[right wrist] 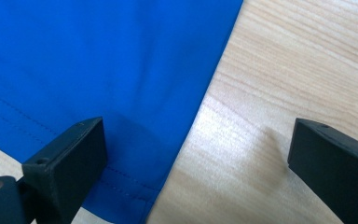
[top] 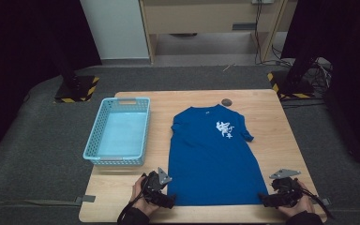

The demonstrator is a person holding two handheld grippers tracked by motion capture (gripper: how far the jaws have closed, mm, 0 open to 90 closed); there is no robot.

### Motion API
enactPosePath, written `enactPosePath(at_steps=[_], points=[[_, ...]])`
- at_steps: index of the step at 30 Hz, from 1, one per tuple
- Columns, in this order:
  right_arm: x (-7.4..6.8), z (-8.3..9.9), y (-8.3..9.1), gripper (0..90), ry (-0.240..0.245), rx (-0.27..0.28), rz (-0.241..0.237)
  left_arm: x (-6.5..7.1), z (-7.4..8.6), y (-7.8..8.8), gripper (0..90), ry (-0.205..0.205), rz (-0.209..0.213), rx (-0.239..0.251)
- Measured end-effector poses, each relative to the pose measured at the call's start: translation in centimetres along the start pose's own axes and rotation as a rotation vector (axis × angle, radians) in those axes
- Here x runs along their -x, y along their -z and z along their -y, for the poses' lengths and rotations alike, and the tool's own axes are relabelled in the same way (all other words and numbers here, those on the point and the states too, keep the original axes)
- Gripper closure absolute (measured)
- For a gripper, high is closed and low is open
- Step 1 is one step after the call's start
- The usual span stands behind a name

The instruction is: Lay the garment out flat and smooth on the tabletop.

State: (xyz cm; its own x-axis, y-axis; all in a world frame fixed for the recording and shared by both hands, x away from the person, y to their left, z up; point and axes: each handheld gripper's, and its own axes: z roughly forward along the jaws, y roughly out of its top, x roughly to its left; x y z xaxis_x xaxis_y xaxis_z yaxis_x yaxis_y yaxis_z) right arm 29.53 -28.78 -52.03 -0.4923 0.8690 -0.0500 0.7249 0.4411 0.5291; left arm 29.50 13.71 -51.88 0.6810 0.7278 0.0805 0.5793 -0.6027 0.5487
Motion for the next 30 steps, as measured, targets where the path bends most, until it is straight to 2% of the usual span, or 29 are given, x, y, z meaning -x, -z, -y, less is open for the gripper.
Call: enactPosePath(at_steps=[3,5,8,11,13,15,17,21,23,25,30], points=[[-0.2,-0.1,0.1,5.2,0.002,-0.017,0.005,0.2,0.0,0.2,5.5,-0.006,0.005,-0.005],[-0.3,-0.3,0.2,5.0,0.001,-0.012,0.002,0.1,-0.2,0.3,6.7,0.005,0.008,-0.003],[-0.6,-0.8,0.6,4.9,0.003,0.028,0.008,-0.5,-0.5,0.9,8.0,0.048,0.023,0.049],[-0.9,-1.6,0.9,4.4,-0.005,0.084,0.005,-1.3,-1.2,1.7,9.1,0.089,0.025,0.128],[-1.2,-2.2,0.8,3.8,-0.009,0.102,0.01,-1.7,-1.7,2.1,9.3,0.118,0.024,0.178],[-1.3,-2.8,0.7,4.3,-0.017,0.133,0.007,-2.1,-2.2,2.2,9.0,0.126,0.026,0.199],[-1.4,-3.4,0.7,4.0,-0.048,0.162,-0.016,-2.6,-2.5,2.0,9.1,0.139,0.034,0.206],[-1.7,-4.6,0.3,4.3,-0.072,0.217,-0.035,-3.9,-3.4,2.0,8.9,0.19,0.054,0.232],[-1.8,-5.1,0.0,4.1,-0.082,0.224,-0.048,-4.5,-4.0,2.2,8.9,0.205,0.053,0.257],[-2.0,-5.5,-0.3,4.6,-0.069,0.235,-0.032,-5.0,-4.7,2.3,9.0,0.219,0.053,0.281],[-2.2,-6.6,-1.4,5.1,-0.088,0.256,-0.072,-6.0,-6.7,2.0,9.4,0.228,0.026,0.315]])
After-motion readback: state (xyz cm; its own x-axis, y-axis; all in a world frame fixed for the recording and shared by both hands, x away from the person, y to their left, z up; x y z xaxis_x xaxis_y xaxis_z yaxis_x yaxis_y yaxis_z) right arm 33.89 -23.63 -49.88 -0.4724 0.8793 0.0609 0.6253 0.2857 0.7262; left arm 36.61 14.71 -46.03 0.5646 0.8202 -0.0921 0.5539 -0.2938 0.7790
